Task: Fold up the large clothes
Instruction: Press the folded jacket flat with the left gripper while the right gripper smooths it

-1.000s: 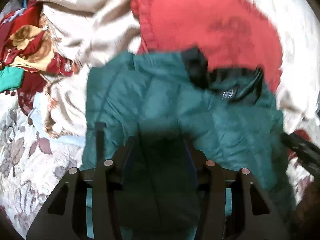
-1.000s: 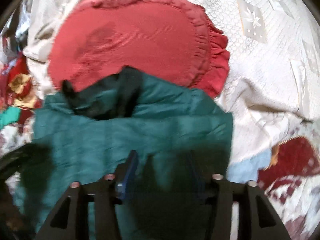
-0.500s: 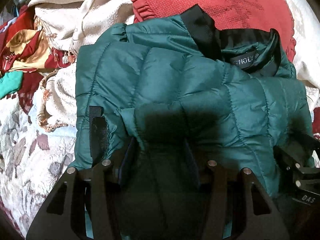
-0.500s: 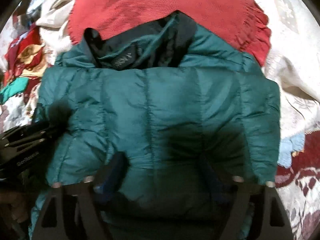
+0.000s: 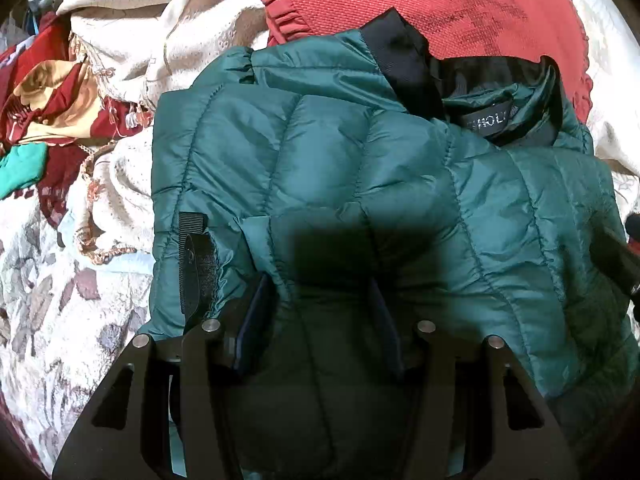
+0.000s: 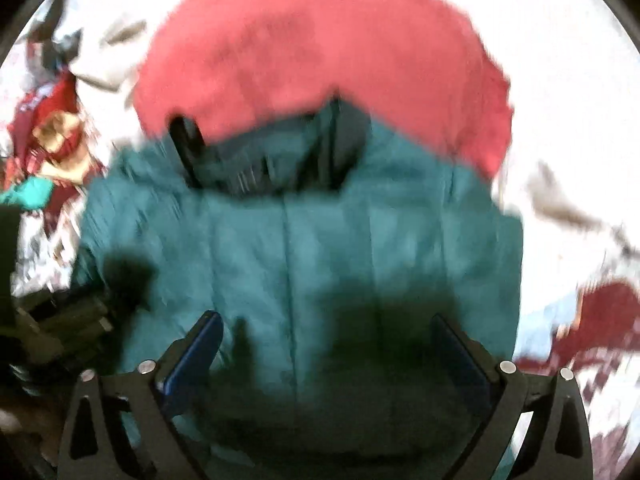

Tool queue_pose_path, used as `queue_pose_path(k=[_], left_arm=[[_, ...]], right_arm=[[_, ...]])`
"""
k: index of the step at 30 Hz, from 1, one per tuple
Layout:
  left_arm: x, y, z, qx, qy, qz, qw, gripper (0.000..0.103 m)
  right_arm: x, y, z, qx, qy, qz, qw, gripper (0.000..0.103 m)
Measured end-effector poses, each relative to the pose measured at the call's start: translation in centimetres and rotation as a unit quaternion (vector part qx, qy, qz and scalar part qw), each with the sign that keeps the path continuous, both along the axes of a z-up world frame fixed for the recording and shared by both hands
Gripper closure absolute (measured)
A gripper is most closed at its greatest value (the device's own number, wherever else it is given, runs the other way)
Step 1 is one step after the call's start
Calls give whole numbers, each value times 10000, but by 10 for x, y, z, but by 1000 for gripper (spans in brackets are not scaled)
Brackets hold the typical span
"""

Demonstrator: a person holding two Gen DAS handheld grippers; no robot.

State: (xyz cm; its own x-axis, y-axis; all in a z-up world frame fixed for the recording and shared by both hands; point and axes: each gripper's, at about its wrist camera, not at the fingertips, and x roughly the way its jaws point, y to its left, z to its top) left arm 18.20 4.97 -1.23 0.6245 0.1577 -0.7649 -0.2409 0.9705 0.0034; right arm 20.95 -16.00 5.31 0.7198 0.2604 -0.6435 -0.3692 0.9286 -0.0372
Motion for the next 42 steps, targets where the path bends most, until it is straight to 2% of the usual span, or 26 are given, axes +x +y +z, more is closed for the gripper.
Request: queue_pose_path(k=[3, 6, 7, 17, 21, 24, 26, 30, 32, 35, 37, 42], left_arm=[[-1, 0, -1, 18, -21, -4, 10000, 51], [-2, -1, -1, 38, -36, -11, 10000, 51], [-2, -1, -2, 53, -38, -12, 10000, 51], [-4, -5, -2, 116, -61, -8, 9999, 50], [-4, -5, -1, 87, -67, -11, 9999, 50], [-4, -6, -1, 90, -67, -12, 9999, 50], [-4, -5, -1, 82, -71, -13, 9999, 50], [-4, -4, -1, 63, -89, -22, 9999, 50], [-4, -4, -1, 49, -97, -24, 9999, 49], [-4, -6, 0, 76, -98, -22, 9999, 49], [-5, -4, 2, 16, -142, -28, 9999, 49], [-15, 9, 13, -446, -276, -64, 9986, 47]], right_arm=[[13, 8, -2, 241, 211, 398, 9987, 0], [35, 16, -36, -113, 795, 465, 9957, 0], [37, 16, -43, -152, 816, 483, 9954, 0], [34, 17, -48, -66, 736, 486, 9961, 0], [25, 12, -36, -144, 653, 407, 9969, 0], [13, 0, -14, -92, 451, 150, 9988, 0], [9, -11, -10, -60, 485, -39, 9988, 0], [22, -22, -46, -201, 1128, 2, 9934, 0], [24, -26, -55, -12, 1096, 101, 9939, 0], [26, -25, -55, -57, 1098, 87, 9939, 0], [26, -25, -55, -44, 1085, 84, 9941, 0], [16, -31, -40, -103, 1006, 117, 9948, 0]])
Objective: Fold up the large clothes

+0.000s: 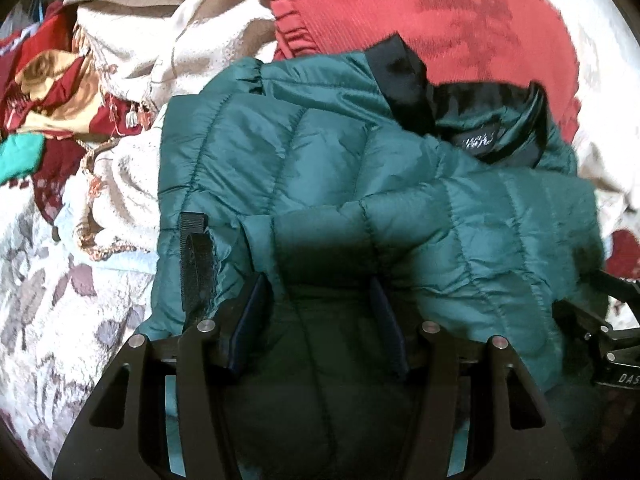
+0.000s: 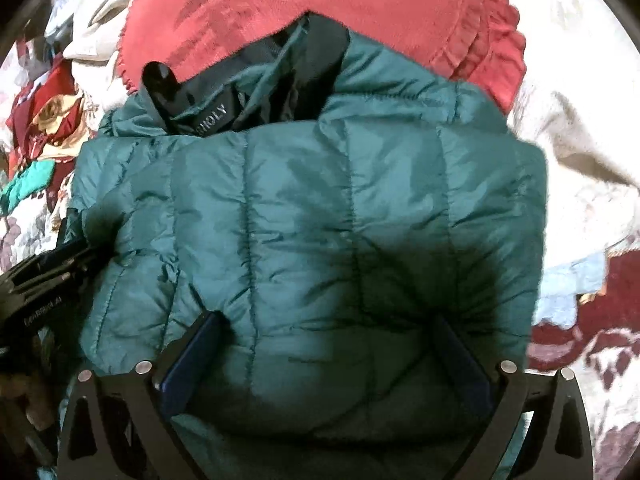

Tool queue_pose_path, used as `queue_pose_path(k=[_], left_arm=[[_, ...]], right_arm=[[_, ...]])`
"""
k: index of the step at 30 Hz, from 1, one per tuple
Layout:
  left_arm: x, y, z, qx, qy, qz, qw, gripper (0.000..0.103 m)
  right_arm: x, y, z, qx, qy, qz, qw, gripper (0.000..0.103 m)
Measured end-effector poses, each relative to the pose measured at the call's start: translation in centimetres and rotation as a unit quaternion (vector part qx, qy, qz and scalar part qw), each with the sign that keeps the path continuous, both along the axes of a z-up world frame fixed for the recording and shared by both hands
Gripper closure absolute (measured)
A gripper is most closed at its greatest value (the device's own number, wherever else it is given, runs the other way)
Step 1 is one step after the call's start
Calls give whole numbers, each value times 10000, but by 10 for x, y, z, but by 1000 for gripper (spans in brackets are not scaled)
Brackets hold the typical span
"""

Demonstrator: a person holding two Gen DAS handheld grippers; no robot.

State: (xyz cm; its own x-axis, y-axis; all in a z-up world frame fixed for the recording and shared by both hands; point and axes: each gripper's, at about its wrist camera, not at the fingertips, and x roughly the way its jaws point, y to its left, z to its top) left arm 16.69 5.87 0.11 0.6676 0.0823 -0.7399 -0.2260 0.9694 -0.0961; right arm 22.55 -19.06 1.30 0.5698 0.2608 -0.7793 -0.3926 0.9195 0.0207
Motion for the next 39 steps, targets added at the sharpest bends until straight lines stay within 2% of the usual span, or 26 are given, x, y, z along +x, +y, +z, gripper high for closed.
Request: queue_pose_path(k=[4, 8, 10, 12, 13, 17, 23, 28, 30, 33, 36, 37, 39], left_arm=[[-14, 11, 11, -241, -22, -13, 9997, 45], [-35, 15, 15, -163, 97, -219, 9996, 40], [-44, 12, 8, -37, 307, -452, 9985, 35], [-55, 10, 0, 156, 475, -465, 9977, 35], [-63, 12, -2, 135, 530, -442, 9975, 35], [-96, 16, -2, 86, 436, -407, 9982, 35], [-150, 7, -4, 373, 182, -467, 9980, 35], [-182, 12, -6, 178, 117, -418, 9989, 35], [-193, 17, -6, 53, 126, -339, 9993, 35], [-206, 27, -2, -67, 220, -116, 9997, 35], [-215, 37, 4, -52, 131, -174, 9997, 35], [-217, 41, 3, 38, 118, -206, 9997, 35], [-221, 50, -6, 198, 160, -273, 9993, 35]], right_arm=[[-23, -11, 26, -177, -408, 2, 9990, 0], [-44, -43, 40, -139, -419, -108, 9990, 0], [-53, -56, 40, -46, -301, -189, 9994, 0], [-61, -74, 31, 103, 80, -213, 9997, 0], [-66, -79, 23, 165, 310, -223, 9991, 0], [-81, -87, 4, 132, 646, -295, 9974, 0], [-133, -96, 9, 281, 399, -193, 9986, 0], [-183, -110, 14, 326, -48, 27, 9995, 0], [-201, -123, 15, 440, -223, 91, 9987, 0], [-219, -151, 12, 751, -248, -123, 9968, 0], [-233, -192, -6, 1339, 42, -720, 9884, 0], [-234, -200, -11, 1572, 219, -814, 9840, 0], [-234, -205, -16, 1714, 386, -694, 9820, 0]])
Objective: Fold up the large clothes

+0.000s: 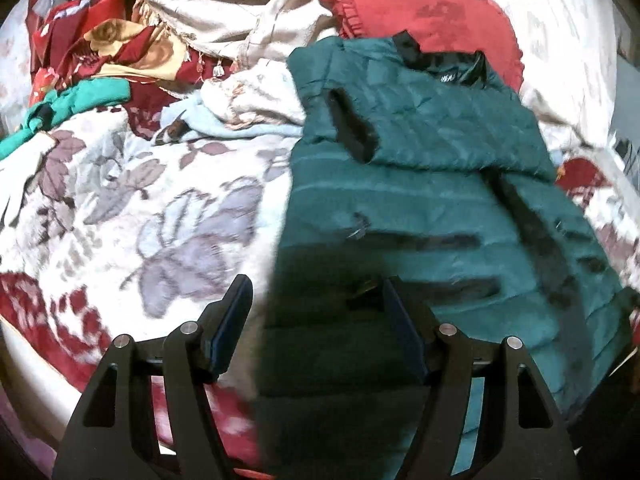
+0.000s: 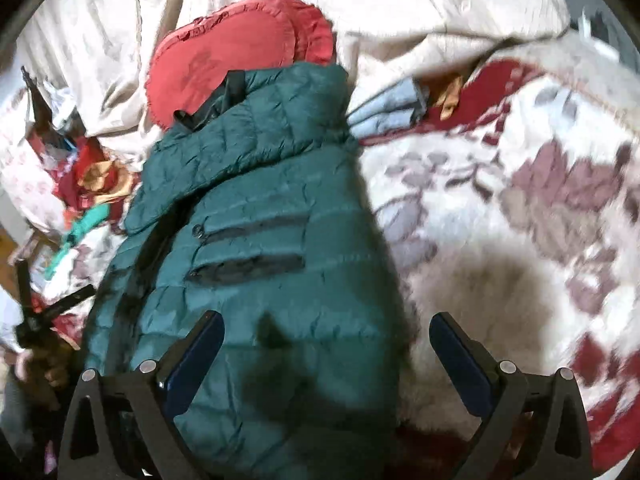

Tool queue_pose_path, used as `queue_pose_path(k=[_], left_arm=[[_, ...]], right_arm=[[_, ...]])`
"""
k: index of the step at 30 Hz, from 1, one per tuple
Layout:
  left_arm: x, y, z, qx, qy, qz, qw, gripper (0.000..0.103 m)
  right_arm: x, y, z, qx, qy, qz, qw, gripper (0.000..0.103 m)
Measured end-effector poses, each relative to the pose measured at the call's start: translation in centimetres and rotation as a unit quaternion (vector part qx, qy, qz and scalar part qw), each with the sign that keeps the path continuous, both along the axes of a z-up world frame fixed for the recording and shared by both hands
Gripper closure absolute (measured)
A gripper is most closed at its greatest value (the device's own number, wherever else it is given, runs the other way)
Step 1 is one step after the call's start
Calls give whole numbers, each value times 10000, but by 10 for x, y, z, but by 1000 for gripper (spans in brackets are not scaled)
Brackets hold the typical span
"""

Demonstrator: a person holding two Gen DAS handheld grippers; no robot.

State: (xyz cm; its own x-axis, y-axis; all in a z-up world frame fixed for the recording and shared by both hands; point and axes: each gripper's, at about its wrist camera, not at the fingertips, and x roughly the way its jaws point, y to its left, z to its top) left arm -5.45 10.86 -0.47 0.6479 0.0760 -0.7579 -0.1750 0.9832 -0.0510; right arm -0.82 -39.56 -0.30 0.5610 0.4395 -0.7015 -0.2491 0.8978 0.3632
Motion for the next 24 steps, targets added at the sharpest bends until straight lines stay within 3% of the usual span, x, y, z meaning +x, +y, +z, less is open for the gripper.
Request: queue_pose_path(k=[1, 3, 4, 6, 9, 12, 13, 18, 20, 24], left_arm=[[-2, 5, -7, -6, 55, 20, 10000, 35], [-3, 21, -14, -559, 209, 222, 9980, 35], [-5, 26, -12, -745, 97, 259, 9968, 35], [-8, 29, -12, -721, 0, 396, 9966, 35], [-10, 29, -18, -882, 97, 283, 9957, 35], [-17, 32, -21, -980, 95, 198, 9949, 34], [-21, 35, -21, -1055, 60, 168, 9943, 34], [-32, 44, -28, -1498, 103, 212, 9884, 32], [-34, 40, -32, -1599, 201, 160, 9868, 23], [-41, 32, -34, -1672, 346, 84, 9853, 22]], right_arm=[[-1, 1, -3, -87, 31, 70, 9999, 0], [-1, 4, -12, -260, 129, 151, 9995, 0], [0, 5, -18, -310, 182, 183, 9992, 0], [-1, 4, -19, -237, 54, 165, 9996, 0], [-2, 3, -19, 143, -19, 204, 9997, 0], [-3, 6, -18, 921, -27, 619, 9938, 0], [-3, 8, -19, 959, -15, 651, 9933, 0], [-6, 23, -26, 488, -69, 703, 9963, 0], [-7, 28, -26, 303, -134, 714, 9969, 0], [-8, 31, -28, 172, -284, 645, 9974, 0]])
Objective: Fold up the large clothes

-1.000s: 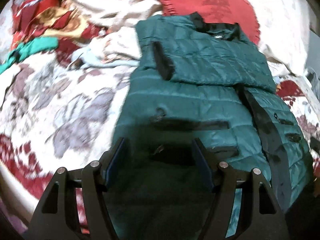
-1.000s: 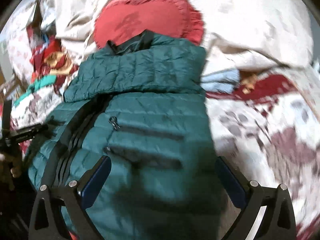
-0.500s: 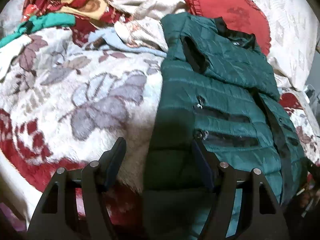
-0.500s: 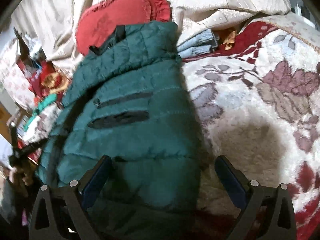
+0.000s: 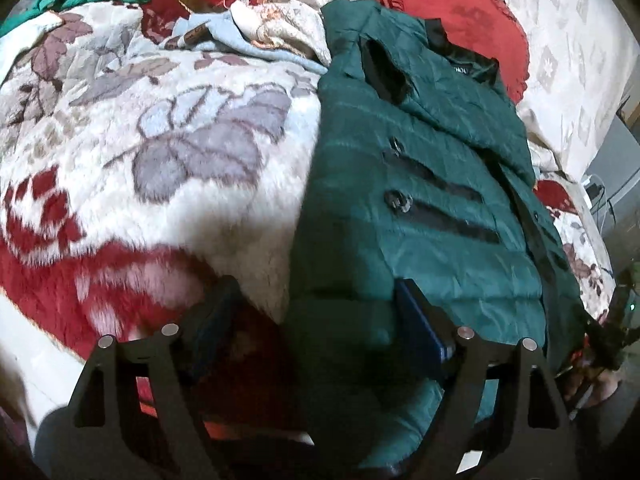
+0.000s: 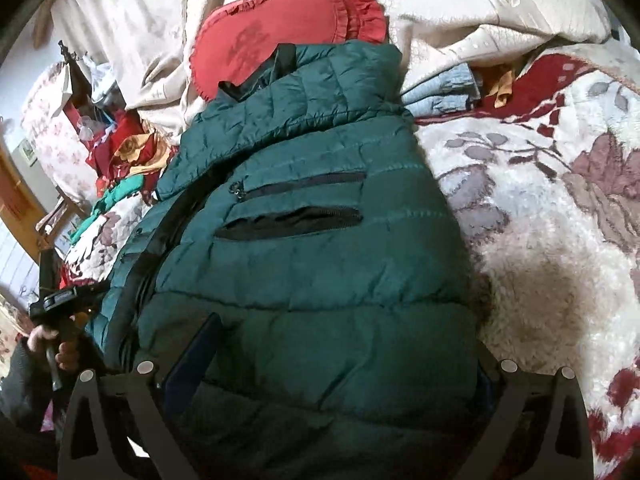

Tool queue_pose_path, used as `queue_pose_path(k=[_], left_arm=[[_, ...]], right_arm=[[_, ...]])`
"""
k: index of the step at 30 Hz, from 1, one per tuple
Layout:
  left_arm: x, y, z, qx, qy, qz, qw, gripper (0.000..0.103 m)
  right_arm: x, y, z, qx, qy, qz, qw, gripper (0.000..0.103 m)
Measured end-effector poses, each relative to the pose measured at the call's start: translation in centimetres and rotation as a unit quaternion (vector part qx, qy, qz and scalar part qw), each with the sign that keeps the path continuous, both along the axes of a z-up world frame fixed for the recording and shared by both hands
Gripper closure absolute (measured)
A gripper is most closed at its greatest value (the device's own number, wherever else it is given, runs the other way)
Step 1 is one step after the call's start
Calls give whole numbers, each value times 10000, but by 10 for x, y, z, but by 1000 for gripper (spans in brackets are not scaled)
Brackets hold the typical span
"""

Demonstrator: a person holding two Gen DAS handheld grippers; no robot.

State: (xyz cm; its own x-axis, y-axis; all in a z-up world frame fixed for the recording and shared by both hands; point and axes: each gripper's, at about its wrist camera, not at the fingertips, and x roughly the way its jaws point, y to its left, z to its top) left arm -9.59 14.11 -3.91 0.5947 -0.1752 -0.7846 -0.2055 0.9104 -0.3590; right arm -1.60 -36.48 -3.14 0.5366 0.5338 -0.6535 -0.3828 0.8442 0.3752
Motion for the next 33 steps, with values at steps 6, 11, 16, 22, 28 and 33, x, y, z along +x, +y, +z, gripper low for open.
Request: queue_pose_path(k=[6, 11, 16, 22, 28, 33], left_arm=[[-9, -18, 6, -566, -378, -806, 9944, 20], [7, -5, -1, -685, -186, -526, 9961, 20], [16, -8, 2, -1009, -270, -818, 9912, 20], [13, -21, 13, -989, -574, -1333, 9845, 20], [14, -31, 5, -833, -271, -1402, 9863, 20], [14, -40, 2, -838, -154, -1739, 9811, 17]], right_arm=[[1, 2, 2, -144, 185, 90, 9997, 0], [-4, -5, 6, 313, 333, 116, 9989, 0], [-12, -7, 5, 583, 406, 264, 9971, 0], [-18, -6, 19, 1150, 80, 665, 9911, 0], [-11, 2, 9, 1082, 411, 708, 9908, 0], [-7, -4, 0, 931, 547, 479, 9930, 1]])
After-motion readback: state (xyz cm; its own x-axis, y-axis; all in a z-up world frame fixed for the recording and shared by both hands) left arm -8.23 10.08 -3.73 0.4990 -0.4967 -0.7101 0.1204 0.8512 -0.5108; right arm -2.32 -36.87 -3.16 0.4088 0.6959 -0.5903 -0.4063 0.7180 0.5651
